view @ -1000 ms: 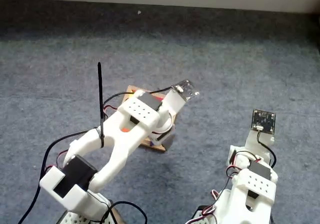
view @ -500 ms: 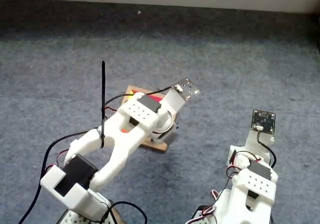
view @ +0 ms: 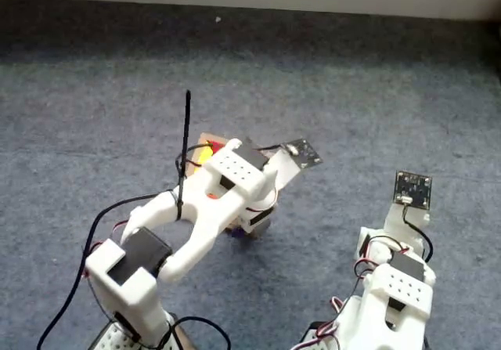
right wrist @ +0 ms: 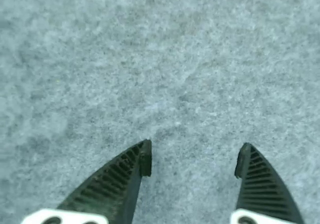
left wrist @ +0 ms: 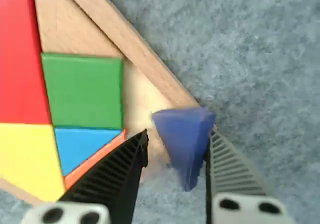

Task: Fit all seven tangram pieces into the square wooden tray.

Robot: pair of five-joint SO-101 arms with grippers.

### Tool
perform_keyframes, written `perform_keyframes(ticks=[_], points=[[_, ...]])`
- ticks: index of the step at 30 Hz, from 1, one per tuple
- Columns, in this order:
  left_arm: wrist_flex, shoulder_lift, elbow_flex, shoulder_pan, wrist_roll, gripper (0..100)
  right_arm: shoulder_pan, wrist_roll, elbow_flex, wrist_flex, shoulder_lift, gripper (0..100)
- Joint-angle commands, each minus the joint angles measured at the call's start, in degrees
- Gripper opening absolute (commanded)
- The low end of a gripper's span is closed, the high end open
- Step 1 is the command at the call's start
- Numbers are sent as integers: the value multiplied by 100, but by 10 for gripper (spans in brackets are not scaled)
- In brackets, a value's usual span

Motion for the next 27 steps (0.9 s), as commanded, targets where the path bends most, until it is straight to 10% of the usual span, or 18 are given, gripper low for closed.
perform_keyframes(ticks=[1, 27], points=[[255, 48, 22, 127, 114, 189, -84, 0, 13, -119, -75, 265], [79, -2070, 708, -66, 396, 194, -84, 0, 22, -277, -40, 265]])
